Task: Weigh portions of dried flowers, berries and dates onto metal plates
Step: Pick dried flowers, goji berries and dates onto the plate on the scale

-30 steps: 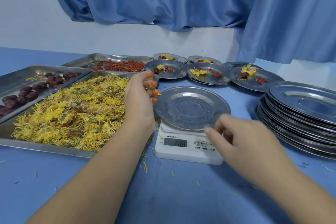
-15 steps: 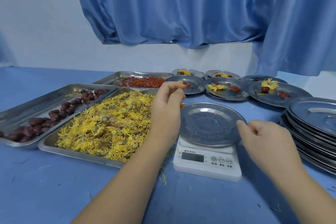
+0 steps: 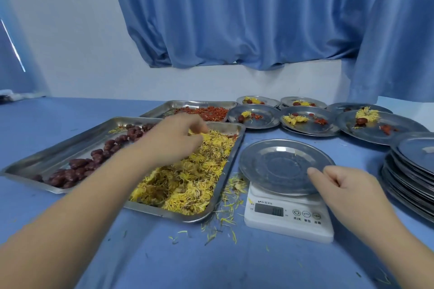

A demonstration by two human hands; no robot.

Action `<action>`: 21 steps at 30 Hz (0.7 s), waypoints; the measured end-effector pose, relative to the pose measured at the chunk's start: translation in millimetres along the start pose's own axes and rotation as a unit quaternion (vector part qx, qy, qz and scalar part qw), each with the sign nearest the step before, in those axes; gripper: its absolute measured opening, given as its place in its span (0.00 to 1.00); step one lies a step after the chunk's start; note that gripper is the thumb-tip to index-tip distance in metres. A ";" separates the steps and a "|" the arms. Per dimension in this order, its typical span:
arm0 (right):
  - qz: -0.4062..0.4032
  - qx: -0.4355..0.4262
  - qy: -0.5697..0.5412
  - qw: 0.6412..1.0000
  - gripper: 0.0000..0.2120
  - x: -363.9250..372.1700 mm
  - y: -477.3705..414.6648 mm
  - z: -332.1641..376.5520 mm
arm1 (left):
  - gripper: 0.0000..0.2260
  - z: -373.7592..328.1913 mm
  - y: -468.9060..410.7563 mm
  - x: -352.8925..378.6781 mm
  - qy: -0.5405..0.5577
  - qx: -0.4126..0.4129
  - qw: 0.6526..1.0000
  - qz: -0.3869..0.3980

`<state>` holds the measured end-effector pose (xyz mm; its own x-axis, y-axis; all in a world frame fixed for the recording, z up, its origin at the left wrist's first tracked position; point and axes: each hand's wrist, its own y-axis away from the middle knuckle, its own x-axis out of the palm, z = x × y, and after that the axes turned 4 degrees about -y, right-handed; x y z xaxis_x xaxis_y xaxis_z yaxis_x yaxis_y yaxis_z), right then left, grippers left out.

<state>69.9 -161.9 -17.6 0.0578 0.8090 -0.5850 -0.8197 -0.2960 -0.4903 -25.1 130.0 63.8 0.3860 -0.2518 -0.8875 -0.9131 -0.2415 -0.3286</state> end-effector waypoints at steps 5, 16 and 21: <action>0.019 -0.034 -0.003 0.999 0.24 2.6 4.6 7.2 | 0.18 52.0 -3.7 -28.9 -0.221 -0.060 0.956 0.182; 0.000 -0.063 -0.049 0.997 0.25 1.6 8.6 5.5 | 0.08 78.1 -0.3 -17.3 -0.164 -0.039 0.982 0.082; -0.001 -0.074 -0.046 0.996 0.25 1.7 9.0 5.4 | 0.17 67.8 4.7 -20.6 -0.102 0.003 0.993 0.060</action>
<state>59.5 -160.4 -19.6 0.0021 0.8504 -0.5261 -0.7269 -0.3600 -0.5848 -46.3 197.6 58.5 0.2395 -0.0834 -0.9673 -0.9520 -0.2157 -0.2172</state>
